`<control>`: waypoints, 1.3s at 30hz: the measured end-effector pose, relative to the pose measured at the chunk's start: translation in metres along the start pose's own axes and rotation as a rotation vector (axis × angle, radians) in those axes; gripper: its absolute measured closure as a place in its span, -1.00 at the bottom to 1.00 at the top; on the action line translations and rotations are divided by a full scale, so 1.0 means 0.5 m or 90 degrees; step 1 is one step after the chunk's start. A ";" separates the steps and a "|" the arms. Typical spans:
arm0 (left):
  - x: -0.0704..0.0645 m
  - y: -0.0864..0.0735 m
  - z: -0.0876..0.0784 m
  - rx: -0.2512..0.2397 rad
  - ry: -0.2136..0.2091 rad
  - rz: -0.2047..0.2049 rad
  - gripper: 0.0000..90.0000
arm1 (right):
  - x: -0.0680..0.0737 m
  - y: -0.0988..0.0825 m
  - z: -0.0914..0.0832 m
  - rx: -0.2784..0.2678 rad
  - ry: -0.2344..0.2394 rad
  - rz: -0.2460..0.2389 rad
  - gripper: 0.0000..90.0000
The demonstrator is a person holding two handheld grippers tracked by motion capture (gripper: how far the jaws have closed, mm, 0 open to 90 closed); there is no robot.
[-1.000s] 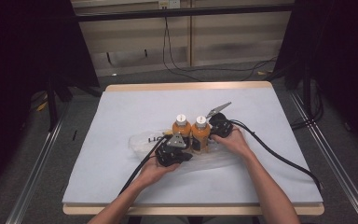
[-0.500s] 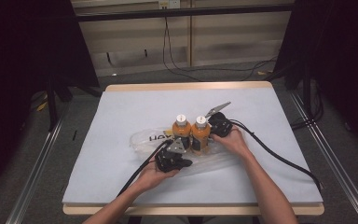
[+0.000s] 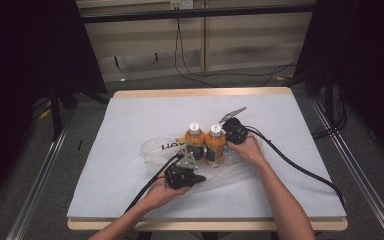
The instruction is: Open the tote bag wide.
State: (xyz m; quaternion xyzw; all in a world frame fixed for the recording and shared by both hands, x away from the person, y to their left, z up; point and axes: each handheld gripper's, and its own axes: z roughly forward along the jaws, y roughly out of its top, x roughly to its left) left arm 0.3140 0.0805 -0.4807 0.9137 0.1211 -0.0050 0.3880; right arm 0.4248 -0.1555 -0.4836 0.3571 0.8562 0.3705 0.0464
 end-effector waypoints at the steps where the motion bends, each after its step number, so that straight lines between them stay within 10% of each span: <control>1: -0.002 0.000 -0.002 0.008 0.005 0.007 1.00 | -0.002 0.001 0.001 -0.002 -0.001 -0.003 1.00; 21: -0.013 -0.022 -0.018 -0.002 -0.033 0.000 1.00 | -0.027 0.040 0.024 0.014 -0.030 0.027 1.00; 39: -0.044 -0.023 -0.019 0.004 -0.054 0.044 1.00 | -0.041 0.066 0.044 0.015 -0.050 0.035 1.00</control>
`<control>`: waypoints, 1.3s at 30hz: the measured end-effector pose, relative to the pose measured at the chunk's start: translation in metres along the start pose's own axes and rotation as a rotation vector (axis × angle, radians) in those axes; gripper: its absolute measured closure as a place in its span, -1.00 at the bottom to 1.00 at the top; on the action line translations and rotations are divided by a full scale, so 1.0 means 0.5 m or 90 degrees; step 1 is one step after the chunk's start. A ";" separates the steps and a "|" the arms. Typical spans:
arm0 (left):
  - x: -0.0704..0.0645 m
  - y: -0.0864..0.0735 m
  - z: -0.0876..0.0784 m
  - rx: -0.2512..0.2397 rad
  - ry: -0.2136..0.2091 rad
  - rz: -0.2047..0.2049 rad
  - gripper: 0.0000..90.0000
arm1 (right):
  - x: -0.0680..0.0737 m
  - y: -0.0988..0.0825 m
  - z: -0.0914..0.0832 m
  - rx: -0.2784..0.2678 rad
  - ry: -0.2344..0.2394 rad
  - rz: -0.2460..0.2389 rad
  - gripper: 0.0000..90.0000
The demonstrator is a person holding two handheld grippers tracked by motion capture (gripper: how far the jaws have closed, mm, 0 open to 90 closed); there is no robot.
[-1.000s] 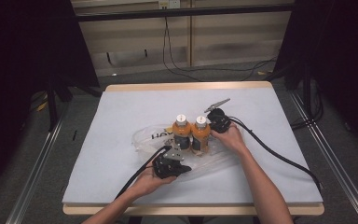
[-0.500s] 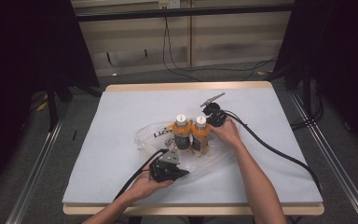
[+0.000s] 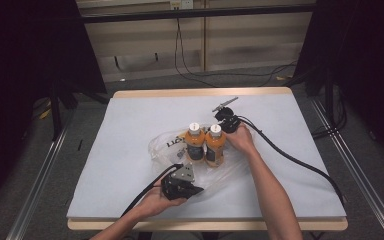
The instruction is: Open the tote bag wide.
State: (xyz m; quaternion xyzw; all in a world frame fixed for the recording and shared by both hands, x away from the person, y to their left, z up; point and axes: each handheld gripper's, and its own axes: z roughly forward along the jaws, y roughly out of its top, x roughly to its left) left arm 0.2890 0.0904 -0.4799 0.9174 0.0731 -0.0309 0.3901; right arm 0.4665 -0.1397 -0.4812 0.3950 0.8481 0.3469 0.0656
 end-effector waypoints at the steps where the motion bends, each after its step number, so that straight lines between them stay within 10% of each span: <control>1: 0.000 0.000 0.000 0.000 -0.001 0.000 1.00 | -0.001 0.001 0.001 -0.001 0.000 0.002 1.00; 30: -0.018 0.011 0.003 0.027 -0.017 0.035 1.00 | -0.018 0.019 0.019 -0.025 -0.053 0.022 1.00; 39: 0.007 0.009 0.006 0.003 0.010 -0.004 1.00 | -0.007 0.016 0.013 -0.016 -0.054 0.009 1.00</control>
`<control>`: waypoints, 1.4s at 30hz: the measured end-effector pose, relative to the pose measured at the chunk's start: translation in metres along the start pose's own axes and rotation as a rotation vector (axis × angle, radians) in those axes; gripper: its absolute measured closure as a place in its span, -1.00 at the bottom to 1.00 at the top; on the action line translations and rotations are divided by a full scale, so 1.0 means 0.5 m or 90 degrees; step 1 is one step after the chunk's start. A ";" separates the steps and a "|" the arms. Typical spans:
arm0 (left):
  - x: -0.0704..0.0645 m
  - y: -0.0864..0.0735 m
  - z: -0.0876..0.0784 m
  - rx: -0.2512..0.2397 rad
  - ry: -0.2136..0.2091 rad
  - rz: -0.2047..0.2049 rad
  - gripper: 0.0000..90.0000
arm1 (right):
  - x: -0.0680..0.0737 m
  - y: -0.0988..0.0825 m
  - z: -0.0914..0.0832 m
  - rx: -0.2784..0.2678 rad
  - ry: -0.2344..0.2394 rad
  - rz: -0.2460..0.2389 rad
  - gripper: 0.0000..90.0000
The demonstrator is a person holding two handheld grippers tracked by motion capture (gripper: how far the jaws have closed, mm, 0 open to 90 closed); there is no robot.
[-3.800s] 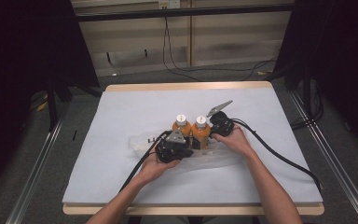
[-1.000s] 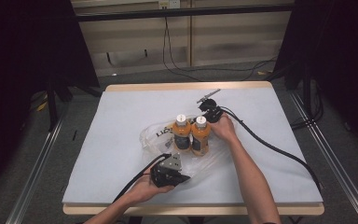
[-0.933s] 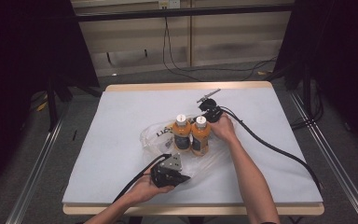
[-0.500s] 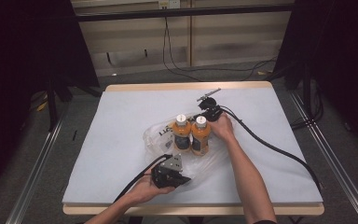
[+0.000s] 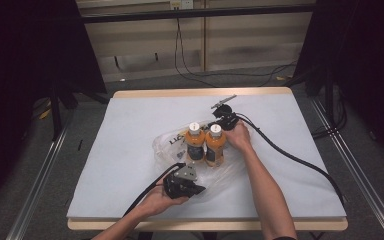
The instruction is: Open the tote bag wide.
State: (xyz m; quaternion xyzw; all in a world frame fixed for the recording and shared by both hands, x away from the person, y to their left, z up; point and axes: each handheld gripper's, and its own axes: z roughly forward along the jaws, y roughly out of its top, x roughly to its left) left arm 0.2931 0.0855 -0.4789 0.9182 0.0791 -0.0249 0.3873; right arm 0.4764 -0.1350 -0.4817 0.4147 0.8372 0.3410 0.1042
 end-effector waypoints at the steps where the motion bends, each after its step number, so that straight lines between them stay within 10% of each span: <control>1: 0.002 0.000 -0.002 0.005 0.001 0.006 1.00 | 0.000 0.000 0.000 -0.002 0.001 -0.006 1.00; 24: 0.027 0.001 -0.053 -0.100 0.023 -0.047 0.87 | -0.003 -0.003 -0.114 -0.111 0.031 -0.014 1.00; 42: 0.038 0.004 -0.103 -0.167 0.087 -0.062 -0.32 | 0.010 -0.044 -0.212 -0.176 0.014 -0.008 0.35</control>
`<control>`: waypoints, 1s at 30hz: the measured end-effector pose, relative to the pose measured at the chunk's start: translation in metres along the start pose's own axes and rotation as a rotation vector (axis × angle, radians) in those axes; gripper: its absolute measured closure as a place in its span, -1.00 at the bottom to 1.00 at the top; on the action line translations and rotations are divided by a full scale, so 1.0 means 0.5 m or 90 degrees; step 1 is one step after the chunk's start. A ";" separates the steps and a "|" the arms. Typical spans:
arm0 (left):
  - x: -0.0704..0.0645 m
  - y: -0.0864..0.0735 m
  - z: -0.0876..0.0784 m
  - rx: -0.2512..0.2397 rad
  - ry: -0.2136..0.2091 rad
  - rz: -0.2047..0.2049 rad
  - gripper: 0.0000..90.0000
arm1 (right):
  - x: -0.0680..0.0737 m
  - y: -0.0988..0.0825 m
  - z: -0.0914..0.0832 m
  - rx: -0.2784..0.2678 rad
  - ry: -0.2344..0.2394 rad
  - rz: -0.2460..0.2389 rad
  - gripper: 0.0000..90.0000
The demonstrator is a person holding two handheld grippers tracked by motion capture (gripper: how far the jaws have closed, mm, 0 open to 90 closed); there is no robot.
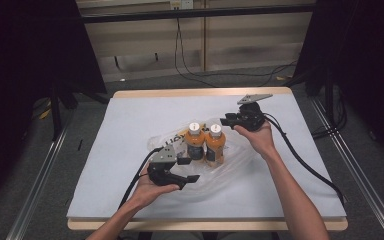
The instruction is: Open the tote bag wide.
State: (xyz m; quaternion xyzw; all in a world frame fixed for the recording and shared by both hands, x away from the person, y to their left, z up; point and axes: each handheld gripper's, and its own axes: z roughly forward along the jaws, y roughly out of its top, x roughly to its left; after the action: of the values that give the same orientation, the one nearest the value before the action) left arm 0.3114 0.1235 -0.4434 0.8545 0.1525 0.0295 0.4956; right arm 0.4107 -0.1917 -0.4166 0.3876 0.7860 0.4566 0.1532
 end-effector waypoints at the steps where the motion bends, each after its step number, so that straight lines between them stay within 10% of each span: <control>1: 0.002 0.000 -0.003 -0.003 0.004 -0.005 -0.37 | 0.002 -0.002 -0.007 -0.003 -0.003 -0.002 0.28; 17: 0.040 0.002 -0.064 -0.044 0.068 -0.048 -0.79 | 0.024 -0.038 -0.099 -0.037 -0.028 0.007 -0.65; 30: 0.051 -0.035 -0.145 -0.052 0.137 -0.079 -0.84 | 0.057 -0.099 -0.180 -0.045 -0.063 0.020 -0.73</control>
State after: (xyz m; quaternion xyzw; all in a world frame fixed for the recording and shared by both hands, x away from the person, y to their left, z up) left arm 0.3169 0.1997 -0.4239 0.8143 0.2559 0.0970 0.5119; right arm 0.3154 -0.2385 -0.4067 0.4165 0.7547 0.4667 0.1977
